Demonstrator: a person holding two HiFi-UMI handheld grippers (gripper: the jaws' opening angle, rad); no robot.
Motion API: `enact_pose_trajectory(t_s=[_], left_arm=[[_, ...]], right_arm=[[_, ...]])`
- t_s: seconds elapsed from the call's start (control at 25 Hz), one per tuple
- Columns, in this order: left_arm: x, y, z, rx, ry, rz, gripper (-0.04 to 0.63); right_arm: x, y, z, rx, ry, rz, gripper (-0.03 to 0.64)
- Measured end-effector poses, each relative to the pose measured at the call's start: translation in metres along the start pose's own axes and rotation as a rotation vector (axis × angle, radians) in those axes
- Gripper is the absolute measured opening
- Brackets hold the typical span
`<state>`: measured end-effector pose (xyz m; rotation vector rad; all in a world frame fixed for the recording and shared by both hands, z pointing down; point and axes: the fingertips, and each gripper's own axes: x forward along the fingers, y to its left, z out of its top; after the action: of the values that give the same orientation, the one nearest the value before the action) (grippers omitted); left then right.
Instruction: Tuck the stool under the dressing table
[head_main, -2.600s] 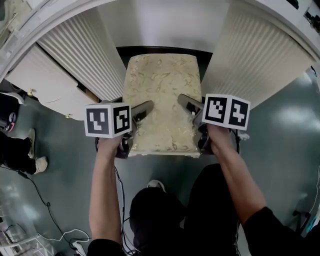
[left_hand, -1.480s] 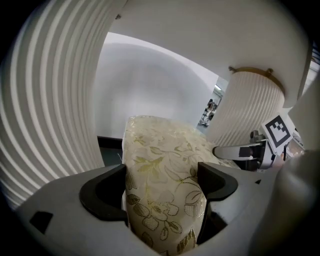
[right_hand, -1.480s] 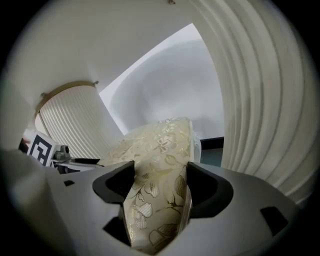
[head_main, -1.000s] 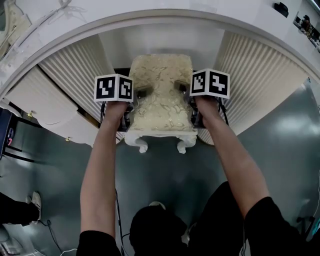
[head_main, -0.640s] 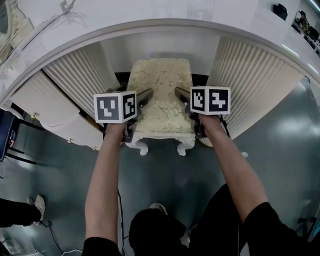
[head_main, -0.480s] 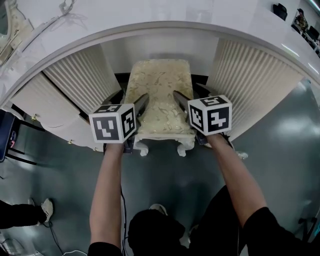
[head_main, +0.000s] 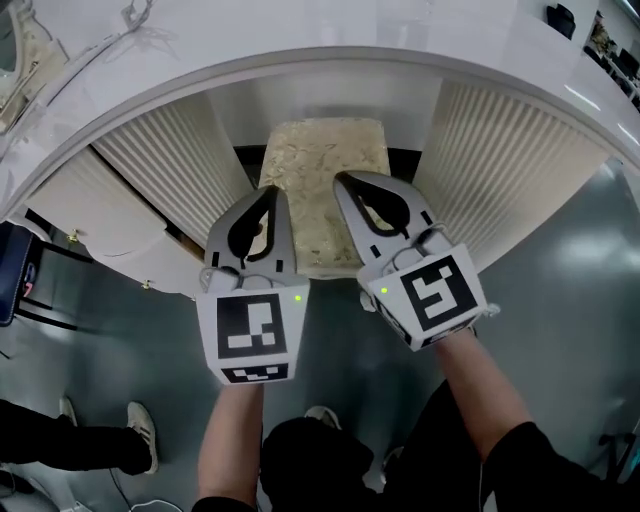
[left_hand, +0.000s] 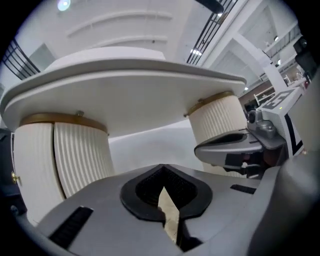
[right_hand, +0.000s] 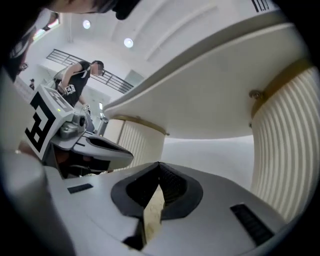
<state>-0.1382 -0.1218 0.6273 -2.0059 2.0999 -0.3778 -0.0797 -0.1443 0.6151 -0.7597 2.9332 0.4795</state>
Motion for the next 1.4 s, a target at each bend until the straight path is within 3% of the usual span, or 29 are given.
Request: enact_pose_trajectory(t_s=[0.24,0.48,0.72,0.88,1.16,1.4], left_arm=[[-0.028,0.014,0.047,-0.103,-0.1,0.022,0.005],[-0.053,0.022,0.074,-0.162,-0.062,0.021,0.005],[-0.084,0.041,0.106,-0.153,0.03,0.079,0.005],[-0.093,0.06,0.158,-0.105,0.064,0.054,0.005],[-0.098,0.099,0.256,-0.096,0.088,0.019,0.006],[-0.089,0.123,0.333,-0.24,0.054,0.028,0.006]], right_arm=[[-0.002,0.029,0.062,0.047,-0.087,0.059,0.006],[-0.006,0.052,0.106,0.06,-0.003,0.101,0.006],[-0.006,0.061,0.158,0.091,0.082,0.167,0.006],[0.0,0.047,0.214,0.129,0.097,0.14,0.006],[0.023,0.021,0.314,0.157,0.122,0.101,0.006],[0.035,-0.013,0.387,0.177,0.134,0.045,0.006]])
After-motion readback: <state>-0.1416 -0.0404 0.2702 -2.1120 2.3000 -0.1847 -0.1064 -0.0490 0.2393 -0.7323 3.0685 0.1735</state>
